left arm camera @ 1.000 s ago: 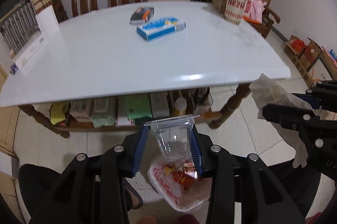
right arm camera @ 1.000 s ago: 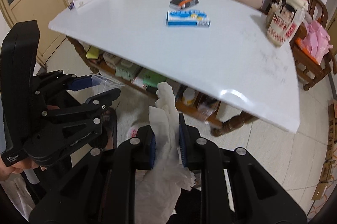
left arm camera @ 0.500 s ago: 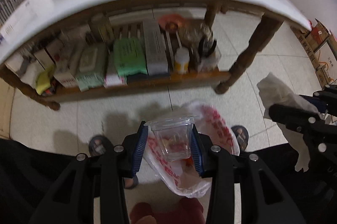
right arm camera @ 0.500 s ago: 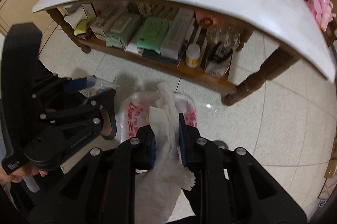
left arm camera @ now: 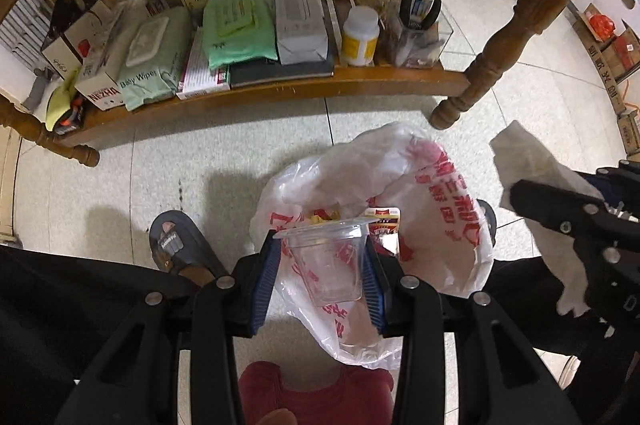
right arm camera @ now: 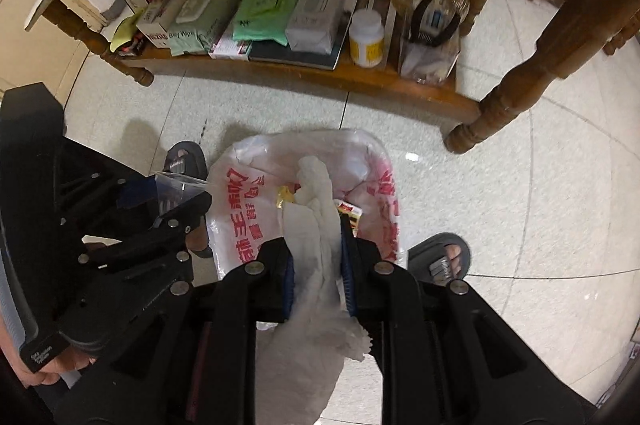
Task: Collect trash
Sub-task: 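Open both tools to drop the tissue and cup into the bag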
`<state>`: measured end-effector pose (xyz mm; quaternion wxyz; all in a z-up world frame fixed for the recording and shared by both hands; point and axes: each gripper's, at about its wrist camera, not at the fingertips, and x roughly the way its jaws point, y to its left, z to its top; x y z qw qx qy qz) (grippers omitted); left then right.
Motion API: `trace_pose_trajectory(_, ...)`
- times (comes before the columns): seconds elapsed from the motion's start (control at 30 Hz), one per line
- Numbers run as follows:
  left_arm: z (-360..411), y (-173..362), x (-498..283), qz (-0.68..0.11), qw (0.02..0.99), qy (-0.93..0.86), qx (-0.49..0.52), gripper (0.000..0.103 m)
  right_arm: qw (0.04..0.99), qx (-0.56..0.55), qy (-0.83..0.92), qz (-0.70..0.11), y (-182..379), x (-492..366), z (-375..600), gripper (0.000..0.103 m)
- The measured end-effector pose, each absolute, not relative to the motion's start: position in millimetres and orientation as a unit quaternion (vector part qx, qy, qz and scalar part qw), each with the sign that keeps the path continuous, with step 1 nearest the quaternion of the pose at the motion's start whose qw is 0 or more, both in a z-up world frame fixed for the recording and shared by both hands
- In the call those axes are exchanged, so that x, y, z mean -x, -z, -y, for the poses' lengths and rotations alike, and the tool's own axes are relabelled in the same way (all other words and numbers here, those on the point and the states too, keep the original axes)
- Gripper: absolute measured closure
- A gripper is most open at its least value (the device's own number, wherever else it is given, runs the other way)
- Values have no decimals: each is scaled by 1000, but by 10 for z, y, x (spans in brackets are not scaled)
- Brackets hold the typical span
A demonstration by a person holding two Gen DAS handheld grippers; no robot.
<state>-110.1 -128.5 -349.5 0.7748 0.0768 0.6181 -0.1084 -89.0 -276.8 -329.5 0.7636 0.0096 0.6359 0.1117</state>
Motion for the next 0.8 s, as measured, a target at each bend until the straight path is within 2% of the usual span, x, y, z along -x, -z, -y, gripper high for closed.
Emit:
trace_pose_trajectory(0.4, 1367, 3649, 1130, -620, 771, 112, -90, 64, 753, -15, -111, -648, 3539, 846, 2716, 83)
trace_pose_trajectory(0.5, 1377, 3668, 1138, -621, 770, 113, -97, 64, 749, -17, -112, -653, 3597, 852, 2697, 77)
trace_pose_trajectory(0.53, 1385, 3673, 1143, -620, 770, 114, -98, 63, 748, -15, -113, -654, 3611, 855, 2691, 68)
trace_pose_trajectory(0.57, 1389, 3677, 1146, -620, 770, 115, -97, 61, 747, -14, -114, -655, 3619, 858, 2687, 57)
trace_pose_trajectory(0.6, 1391, 3678, 1147, -620, 770, 116, -97, 57, 747, -15, -116, -654, 3619, 865, 2683, 53)
trace_pose_trajectory(0.67, 1398, 3670, 1156, -618, 772, 116, -99, 36, 752, -14, -111, -650, 3598, 866, 2681, 35)
trace_pose_trajectory(0.8, 1401, 3625, 1158, -613, 775, 118, -95, 21, 754, -20, -111, -647, 3551, 861, 2706, 33)
